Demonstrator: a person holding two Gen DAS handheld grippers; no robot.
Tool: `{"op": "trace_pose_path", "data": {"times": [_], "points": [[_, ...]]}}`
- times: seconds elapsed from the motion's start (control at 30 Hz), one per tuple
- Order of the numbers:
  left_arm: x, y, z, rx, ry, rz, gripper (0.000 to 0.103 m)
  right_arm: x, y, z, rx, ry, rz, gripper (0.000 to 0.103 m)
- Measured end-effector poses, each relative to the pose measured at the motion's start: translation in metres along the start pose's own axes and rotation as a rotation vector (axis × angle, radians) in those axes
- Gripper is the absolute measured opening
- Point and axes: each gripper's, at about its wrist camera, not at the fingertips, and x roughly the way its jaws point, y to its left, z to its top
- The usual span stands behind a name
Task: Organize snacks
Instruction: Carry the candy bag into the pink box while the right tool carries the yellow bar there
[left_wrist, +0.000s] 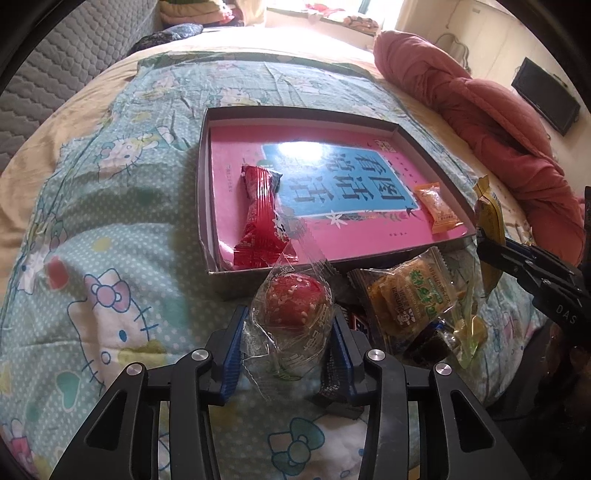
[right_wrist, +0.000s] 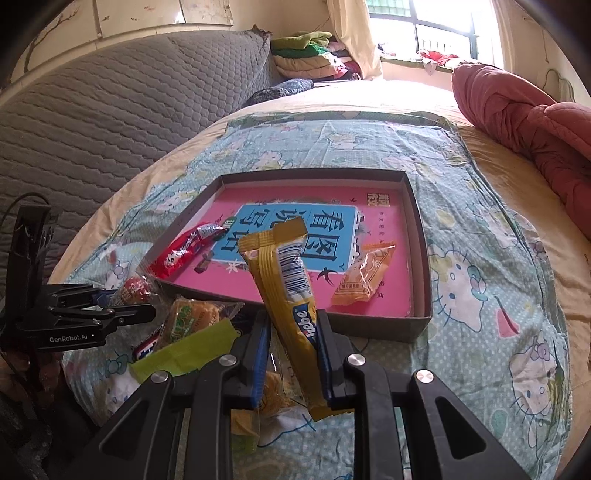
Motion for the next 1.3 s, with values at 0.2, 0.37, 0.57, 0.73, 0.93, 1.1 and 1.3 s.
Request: {"op": "trace_pose_path", "data": {"times": [0.2, 0.37, 0.57, 0.73, 0.93, 1.1, 1.3], "points": [[-0.008, -0.001, 0.001, -0.015, -0.018, -0.002, 0.044, -0.009, 0.000, 0.007, 0.009, -0.025, 0.000, 0.024], [-0.020, -0.006, 0.003, -0.018, -0.049, -0.007, 0.043, -0.017, 0.002, 0.011, -0.008, -0.048, -0.010, 0.024], [-0.032, -0.011, 0.010, -0.020, -0.088, -0.010, 0.043, -0.026, 0.008, 0.017, -0.032, -0.081, -0.018, 0.024], [-0.041, -0.014, 0.015, -0.034, -0.121, -0.018, 0.043, -0.031, 0.011, 0.023, -0.044, -0.107, -0.022, 0.024], [-0.039, -0.022, 0.024, -0.031, -0.130, -0.024, 0.043, -0.037, 0.010, 0.032, -0.048, -0.140, -0.037, 0.024], [-0.033, -0.028, 0.035, -0.044, -0.137, -0.041, 0.044, -0.042, -0.003, 0.036, -0.008, -0.155, -0.044, 0.024], [-0.022, -0.039, 0.049, -0.037, -0.144, -0.048, 0.043, -0.045, -0.017, 0.042, 0.010, -0.176, -0.089, 0.024]]}}
